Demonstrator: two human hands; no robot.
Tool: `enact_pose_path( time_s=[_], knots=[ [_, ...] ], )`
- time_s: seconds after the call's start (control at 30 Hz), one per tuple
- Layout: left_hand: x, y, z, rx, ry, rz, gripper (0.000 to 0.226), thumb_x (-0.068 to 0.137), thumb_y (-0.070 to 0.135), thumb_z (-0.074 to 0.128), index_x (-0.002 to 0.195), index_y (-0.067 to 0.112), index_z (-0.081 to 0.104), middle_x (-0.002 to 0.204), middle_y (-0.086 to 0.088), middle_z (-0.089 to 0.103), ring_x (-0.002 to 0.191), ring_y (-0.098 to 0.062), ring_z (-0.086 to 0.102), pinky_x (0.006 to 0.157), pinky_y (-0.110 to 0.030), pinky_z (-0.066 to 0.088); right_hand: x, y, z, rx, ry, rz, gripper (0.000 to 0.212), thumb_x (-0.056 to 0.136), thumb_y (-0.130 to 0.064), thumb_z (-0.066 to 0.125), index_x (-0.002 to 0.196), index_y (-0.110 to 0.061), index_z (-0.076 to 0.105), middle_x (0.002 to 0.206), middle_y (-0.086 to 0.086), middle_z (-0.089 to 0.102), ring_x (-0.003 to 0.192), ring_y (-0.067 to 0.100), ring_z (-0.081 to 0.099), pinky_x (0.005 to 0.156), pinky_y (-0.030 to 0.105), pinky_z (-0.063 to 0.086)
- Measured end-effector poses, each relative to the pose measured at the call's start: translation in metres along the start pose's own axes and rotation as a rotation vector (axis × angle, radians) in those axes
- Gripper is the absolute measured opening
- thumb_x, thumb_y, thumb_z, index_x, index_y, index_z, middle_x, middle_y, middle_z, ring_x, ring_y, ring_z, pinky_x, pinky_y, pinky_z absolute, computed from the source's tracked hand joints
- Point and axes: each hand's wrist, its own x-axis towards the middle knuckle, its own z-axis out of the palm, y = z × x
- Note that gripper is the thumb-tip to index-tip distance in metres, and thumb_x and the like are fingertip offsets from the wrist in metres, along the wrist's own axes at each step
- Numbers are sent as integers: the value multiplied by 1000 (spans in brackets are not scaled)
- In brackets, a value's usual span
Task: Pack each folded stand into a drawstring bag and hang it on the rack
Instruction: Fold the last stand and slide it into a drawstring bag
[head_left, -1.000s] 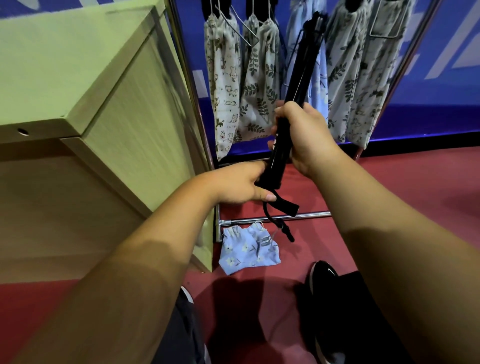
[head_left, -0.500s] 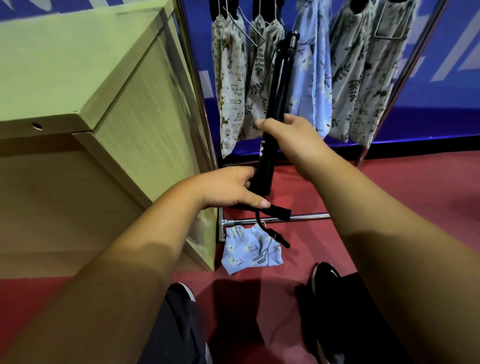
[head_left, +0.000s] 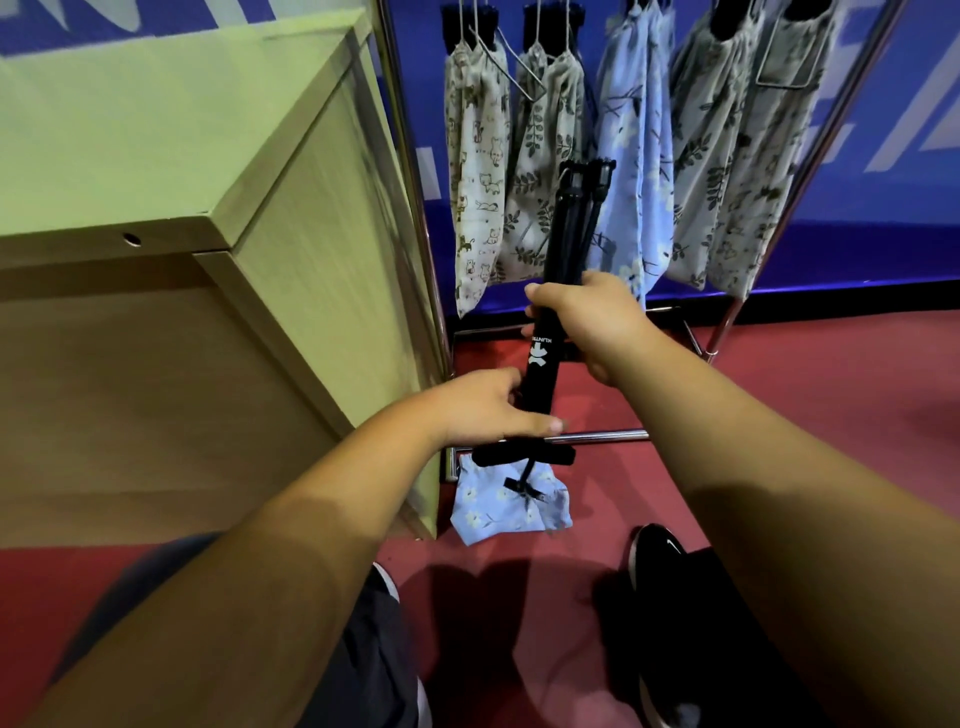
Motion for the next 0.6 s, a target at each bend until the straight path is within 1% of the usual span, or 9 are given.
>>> enact_pose_path(
  time_s=[0.1,0.17,0.23,0.37,0.4,0.47,0.5,0.57,0.6],
  knots=[
    [8,-8,2,-147,54,-22,64,69,41,94,122,23,62,113,-1,79,101,-20,77,95,-45,61,2,0,0,-318,60,-53,26,94,-41,73,87,-16,70,90,9,77,92,35,78,87,50,65],
    [15,-11,-1,-124,91,-32,65,69,28,92,125,20,59,114,-4,78,104,-24,76,97,-48,60,-2,-4,-4,-625,53,-38,51,93,-64,63,93,-14,75,88,11,78,89,34,77,84,50,65],
    [19,-13,-3,0,118,-53,58,75,18,87,125,17,59,113,-5,76,103,-26,74,96,-46,59,-9,-10,-9,-761,34,-19,67,92,-75,54,84,-12,77,72,7,78,74,31,78,73,45,65],
    [26,-16,0,124,124,-88,63,75,9,83,132,19,60,112,-7,75,100,-28,73,90,-40,61,-11,-23,-23,-730,357,-489,49,95,-44,55,63,-7,51,53,6,50,64,29,56,61,39,47],
    [28,-16,1,140,119,-85,64,75,7,82,134,21,60,111,-7,76,98,-28,73,86,-39,62,-12,-28,-26,-717,354,-620,41,94,-37,55,65,-9,49,57,5,48,66,28,52,61,40,42],
    [32,-16,1,176,107,-86,61,76,4,78,132,23,61,107,-8,75,91,-28,73,73,-34,60,-11,-28,-31,-841,178,-742,27,88,-37,52,84,-17,70,81,2,63,87,27,58,77,37,46],
    [33,-14,1,208,102,-86,57,76,4,77,129,21,61,105,-8,74,88,-27,71,67,-30,56,-9,-23,-33,-1004,87,-742,41,83,-41,50,108,-23,77,104,4,67,107,30,58,94,37,46],
    [36,-12,0,284,102,-70,47,78,5,76,120,16,59,102,-9,71,88,-29,68,66,-30,49,-4,-10,-39,-1298,-78,-610,72,78,-52,49,145,-32,64,140,10,58,140,37,42,123,47,28],
    [37,-12,1,314,104,-64,40,79,6,75,113,16,57,99,-8,68,88,-29,65,66,-30,45,-3,-2,-40,-1411,-140,-527,78,79,-58,51,153,-34,55,151,11,51,150,38,31,129,53,16]
  ],
)
